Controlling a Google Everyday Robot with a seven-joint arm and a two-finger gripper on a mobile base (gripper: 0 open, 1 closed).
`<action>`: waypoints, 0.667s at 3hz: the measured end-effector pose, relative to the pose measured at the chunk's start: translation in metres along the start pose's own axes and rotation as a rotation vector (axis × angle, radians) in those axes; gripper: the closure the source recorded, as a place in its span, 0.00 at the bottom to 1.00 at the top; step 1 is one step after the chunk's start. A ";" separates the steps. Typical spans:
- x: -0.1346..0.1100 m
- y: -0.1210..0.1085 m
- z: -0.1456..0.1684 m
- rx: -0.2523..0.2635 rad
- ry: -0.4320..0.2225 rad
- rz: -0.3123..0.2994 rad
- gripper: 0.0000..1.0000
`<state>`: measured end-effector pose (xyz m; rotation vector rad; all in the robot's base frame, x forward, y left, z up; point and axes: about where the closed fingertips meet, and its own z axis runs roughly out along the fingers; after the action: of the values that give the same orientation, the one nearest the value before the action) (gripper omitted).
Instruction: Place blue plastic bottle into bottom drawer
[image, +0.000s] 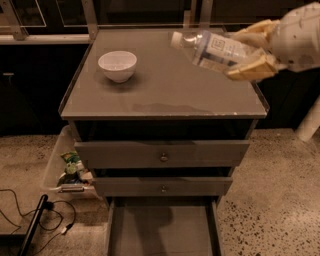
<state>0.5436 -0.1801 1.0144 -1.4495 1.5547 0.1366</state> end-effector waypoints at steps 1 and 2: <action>0.022 0.066 -0.009 -0.036 0.035 0.055 1.00; 0.080 0.144 0.011 -0.164 0.114 0.161 1.00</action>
Offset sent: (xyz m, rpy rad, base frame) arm -0.1728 -0.0039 -0.2971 -0.0803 0.6022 -0.0098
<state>0.4466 -0.1880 0.8811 -1.4783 1.7886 0.2865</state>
